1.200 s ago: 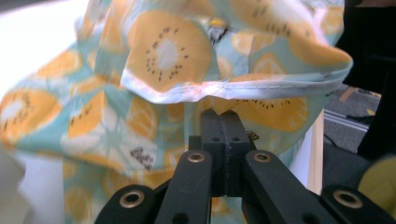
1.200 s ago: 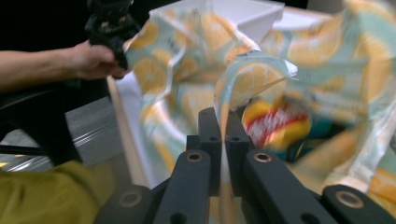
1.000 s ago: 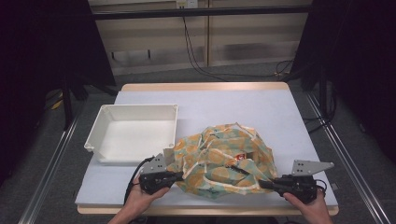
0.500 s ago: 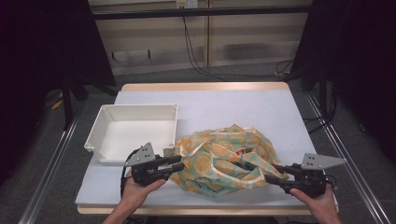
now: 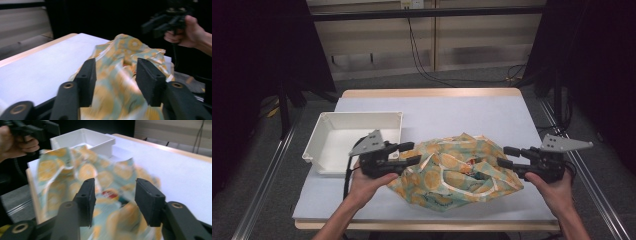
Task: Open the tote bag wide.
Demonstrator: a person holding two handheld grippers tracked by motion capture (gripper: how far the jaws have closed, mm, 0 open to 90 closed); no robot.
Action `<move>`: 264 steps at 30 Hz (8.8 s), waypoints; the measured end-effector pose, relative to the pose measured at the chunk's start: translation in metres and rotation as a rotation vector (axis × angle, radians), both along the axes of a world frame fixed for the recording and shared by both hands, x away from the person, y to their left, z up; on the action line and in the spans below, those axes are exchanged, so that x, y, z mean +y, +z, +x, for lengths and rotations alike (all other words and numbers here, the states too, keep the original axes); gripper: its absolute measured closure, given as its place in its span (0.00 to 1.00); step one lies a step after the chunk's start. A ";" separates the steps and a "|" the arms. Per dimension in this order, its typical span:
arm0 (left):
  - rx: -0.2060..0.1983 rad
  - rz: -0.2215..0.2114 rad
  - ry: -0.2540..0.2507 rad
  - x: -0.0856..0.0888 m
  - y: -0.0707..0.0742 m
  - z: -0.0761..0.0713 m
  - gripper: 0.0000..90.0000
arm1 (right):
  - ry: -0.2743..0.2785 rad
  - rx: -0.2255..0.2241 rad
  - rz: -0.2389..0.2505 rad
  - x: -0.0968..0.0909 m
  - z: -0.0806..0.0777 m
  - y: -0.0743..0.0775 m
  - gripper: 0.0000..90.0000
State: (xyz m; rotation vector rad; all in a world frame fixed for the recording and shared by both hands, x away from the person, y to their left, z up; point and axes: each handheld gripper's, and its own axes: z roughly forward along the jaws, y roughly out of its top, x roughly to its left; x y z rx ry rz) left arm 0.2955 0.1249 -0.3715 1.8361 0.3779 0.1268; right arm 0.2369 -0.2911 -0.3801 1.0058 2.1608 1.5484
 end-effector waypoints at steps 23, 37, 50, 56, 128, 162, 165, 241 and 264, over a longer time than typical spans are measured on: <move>-0.029 0.196 -0.248 -0.066 -0.037 -0.026 1.00 | 0.063 0.216 -0.154 0.042 0.092 -0.056 0.80; -0.093 0.345 -0.509 -0.089 -0.072 -0.094 1.00 | -0.038 0.225 -0.034 0.023 0.143 -0.056 0.99; -0.023 0.319 -0.382 -0.071 -0.088 -0.074 0.80 | -0.092 0.273 -0.093 0.029 0.154 -0.080 0.58; -0.015 0.224 -0.322 -0.064 -0.070 -0.070 0.61 | -0.125 0.216 -0.068 0.011 0.137 -0.054 0.42; -0.017 0.399 -0.480 -0.148 -0.074 -0.042 1.00 | -0.189 0.254 -0.160 -0.002 0.113 -0.090 1.00; -0.047 0.411 -0.290 -0.171 -0.066 -0.009 0.70 | -0.185 0.179 -0.151 -0.003 0.021 -0.078 0.62; -0.081 0.436 -0.286 -0.173 -0.069 -0.010 0.60 | -0.189 0.182 -0.157 -0.005 0.020 -0.081 0.62; -0.010 0.149 -0.251 -0.121 -0.015 -0.010 1.00 | -0.159 0.004 -0.075 -0.019 0.019 -0.018 0.43; -0.048 0.108 -0.381 -0.126 -0.008 -0.035 1.00 | -0.093 0.130 -0.004 0.014 0.120 -0.038 1.00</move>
